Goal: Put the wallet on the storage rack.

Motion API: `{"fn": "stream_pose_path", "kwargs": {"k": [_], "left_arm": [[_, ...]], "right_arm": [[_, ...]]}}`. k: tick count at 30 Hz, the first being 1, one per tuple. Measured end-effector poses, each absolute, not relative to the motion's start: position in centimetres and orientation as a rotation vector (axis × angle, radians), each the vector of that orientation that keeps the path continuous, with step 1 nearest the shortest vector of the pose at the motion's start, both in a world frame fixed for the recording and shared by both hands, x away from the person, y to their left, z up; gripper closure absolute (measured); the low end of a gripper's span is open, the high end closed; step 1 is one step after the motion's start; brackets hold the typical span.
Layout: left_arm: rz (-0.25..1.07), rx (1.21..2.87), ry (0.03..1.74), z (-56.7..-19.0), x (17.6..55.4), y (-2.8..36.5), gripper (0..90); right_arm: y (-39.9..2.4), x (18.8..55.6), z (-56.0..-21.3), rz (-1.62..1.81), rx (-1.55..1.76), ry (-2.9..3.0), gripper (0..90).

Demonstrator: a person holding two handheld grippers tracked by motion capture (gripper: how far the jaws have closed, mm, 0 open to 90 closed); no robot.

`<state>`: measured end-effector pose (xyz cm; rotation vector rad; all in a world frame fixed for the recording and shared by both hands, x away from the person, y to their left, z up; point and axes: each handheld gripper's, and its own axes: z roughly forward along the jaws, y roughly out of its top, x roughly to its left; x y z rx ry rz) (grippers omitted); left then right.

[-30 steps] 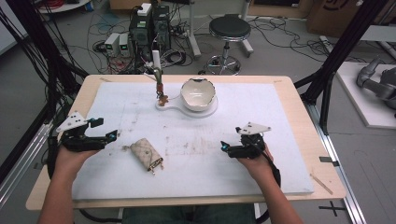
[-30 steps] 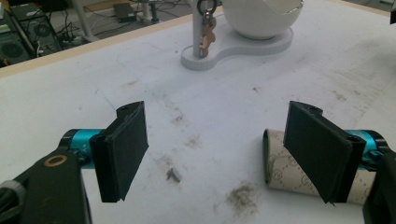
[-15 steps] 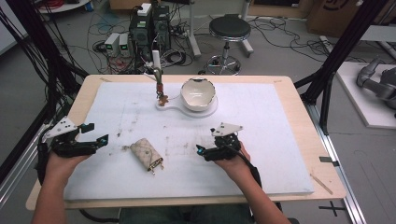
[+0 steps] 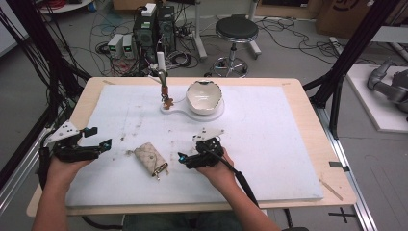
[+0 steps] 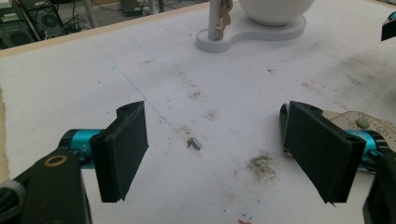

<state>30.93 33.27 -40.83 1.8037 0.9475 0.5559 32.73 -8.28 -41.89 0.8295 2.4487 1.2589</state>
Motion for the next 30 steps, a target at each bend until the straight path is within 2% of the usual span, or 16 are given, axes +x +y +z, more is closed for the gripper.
{"fn": "stream_pose_path", "kwargs": {"k": [16,30], "left_arm": [[0.552,1.795,0.946,-40.7,30.8,33.2,21.8],[0.548,1.782,0.948,-40.8,30.9,33.4,21.8]], "right_arm": [[-2.3,32.0,-41.3,1.266,0.792,2.497,18.0],[1.4,31.3,-43.6,1.196,0.786,2.554,18.0]]}}
